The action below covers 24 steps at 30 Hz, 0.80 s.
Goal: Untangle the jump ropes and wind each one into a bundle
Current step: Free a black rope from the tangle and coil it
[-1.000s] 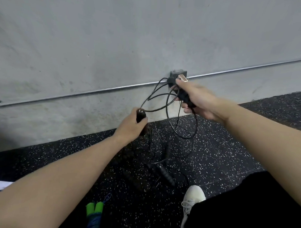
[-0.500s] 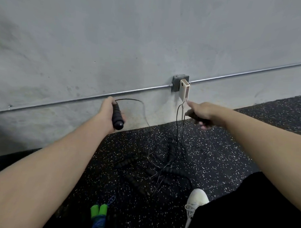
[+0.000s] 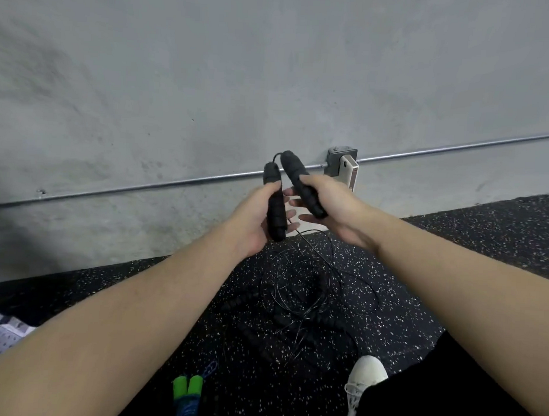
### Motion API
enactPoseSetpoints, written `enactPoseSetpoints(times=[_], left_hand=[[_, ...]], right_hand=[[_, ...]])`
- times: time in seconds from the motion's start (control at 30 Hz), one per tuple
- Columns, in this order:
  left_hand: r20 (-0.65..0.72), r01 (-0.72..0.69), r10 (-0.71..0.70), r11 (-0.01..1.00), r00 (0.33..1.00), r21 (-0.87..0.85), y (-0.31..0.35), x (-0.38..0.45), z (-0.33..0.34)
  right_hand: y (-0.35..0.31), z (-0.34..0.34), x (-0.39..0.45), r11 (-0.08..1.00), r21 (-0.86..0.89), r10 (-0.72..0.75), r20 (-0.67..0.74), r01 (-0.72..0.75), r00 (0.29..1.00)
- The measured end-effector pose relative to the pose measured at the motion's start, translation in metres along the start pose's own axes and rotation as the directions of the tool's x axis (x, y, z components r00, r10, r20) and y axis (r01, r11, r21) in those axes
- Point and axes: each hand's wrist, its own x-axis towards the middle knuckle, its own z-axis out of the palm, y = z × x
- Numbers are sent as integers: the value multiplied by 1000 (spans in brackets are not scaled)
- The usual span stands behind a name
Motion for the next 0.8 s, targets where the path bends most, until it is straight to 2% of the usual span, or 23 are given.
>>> enactPoseSetpoints(times=[0.1, 0.23, 0.33, 0.5, 0.57, 0.63, 0.7, 0.8], left_hand=[[57, -25, 29, 997, 998, -73, 7, -8, -2], [116, -3, 11, 998, 993, -70, 16, -23, -15], [222, 85, -61, 991, 973, -101, 25, -30, -30], [305, 166, -173, 985, 937, 47, 33, -38, -51], [318, 177, -191, 981, 929, 75, 35, -40, -59], [317, 175, -203, 978, 926, 112, 38, -43, -66], [332, 167, -209, 974, 920, 151, 42, -46, -73], [377, 150, -221, 966, 900, 210, 45, -52, -86]], right_hand=[[1, 21, -5, 997, -80, -14, -35, 12, 999], [4, 26, -7, 961, -275, -15, 79, 36, 997], [8, 23, -1, 944, -331, 43, 148, 8, 988], [6, 11, 9, 839, -544, 58, 111, 11, 992], [4, 12, 14, 778, -625, -80, -1, 61, 997], [4, 12, 24, 753, -605, -369, -62, 259, 928], [5, 9, 34, 665, -591, -556, 15, 456, 831], [7, 9, 39, 527, -664, -545, 215, 530, 811]])
